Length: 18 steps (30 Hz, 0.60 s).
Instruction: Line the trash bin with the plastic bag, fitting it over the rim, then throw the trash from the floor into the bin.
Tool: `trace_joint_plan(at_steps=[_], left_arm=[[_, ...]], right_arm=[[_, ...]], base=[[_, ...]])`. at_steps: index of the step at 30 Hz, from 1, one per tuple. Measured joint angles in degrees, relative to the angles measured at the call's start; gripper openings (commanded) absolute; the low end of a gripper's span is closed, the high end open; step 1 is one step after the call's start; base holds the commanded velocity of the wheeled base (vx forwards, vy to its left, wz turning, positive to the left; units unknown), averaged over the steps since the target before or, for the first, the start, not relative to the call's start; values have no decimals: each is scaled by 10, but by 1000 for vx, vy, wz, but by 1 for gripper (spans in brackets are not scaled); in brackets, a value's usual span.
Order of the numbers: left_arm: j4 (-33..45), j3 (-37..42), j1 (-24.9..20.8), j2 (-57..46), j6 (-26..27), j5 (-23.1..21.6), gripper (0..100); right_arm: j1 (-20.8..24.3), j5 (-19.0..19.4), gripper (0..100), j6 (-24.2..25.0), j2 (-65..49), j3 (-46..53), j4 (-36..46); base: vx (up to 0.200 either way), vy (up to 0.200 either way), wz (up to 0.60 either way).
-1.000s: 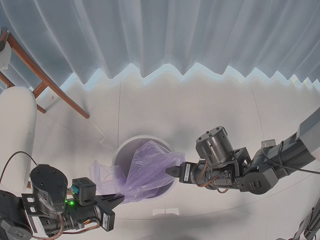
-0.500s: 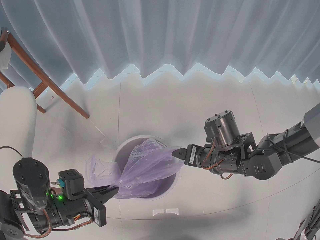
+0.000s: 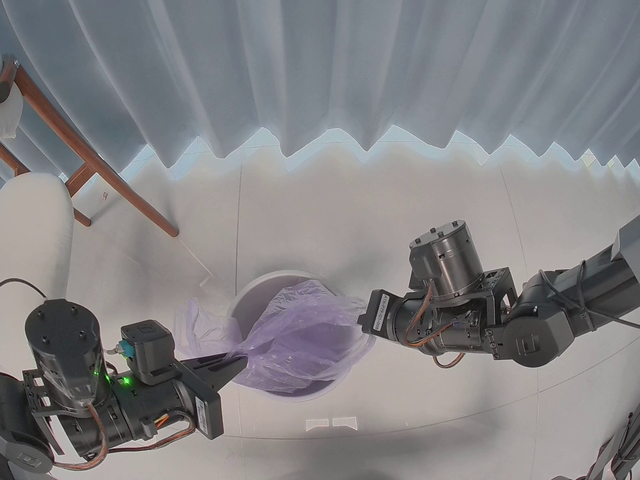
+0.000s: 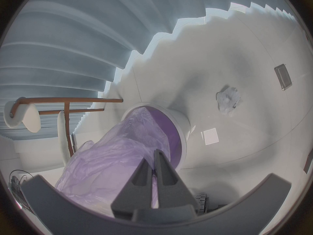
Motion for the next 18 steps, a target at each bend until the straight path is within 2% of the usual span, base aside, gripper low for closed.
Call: trace_joint_plan(at_steps=[7,8,14,18], left_arm=[[-59,0,0,46,-13,2,0],[-69,1,0,54,-16,2,100],[-136,0,-4,100,-53,5,100],[-173,-13,3,115,-67,5,100]], right_arm=[[1,2,0,5,-25,1,-1],[1,1,0,0,-28,3,-1],[-5,-5,0,-81,-63,41,-12],[-12,-6,0,-126,-94,95,-57]], base=[[0,0,0],[0,0,0],[0,0,0],[0,0,0]])
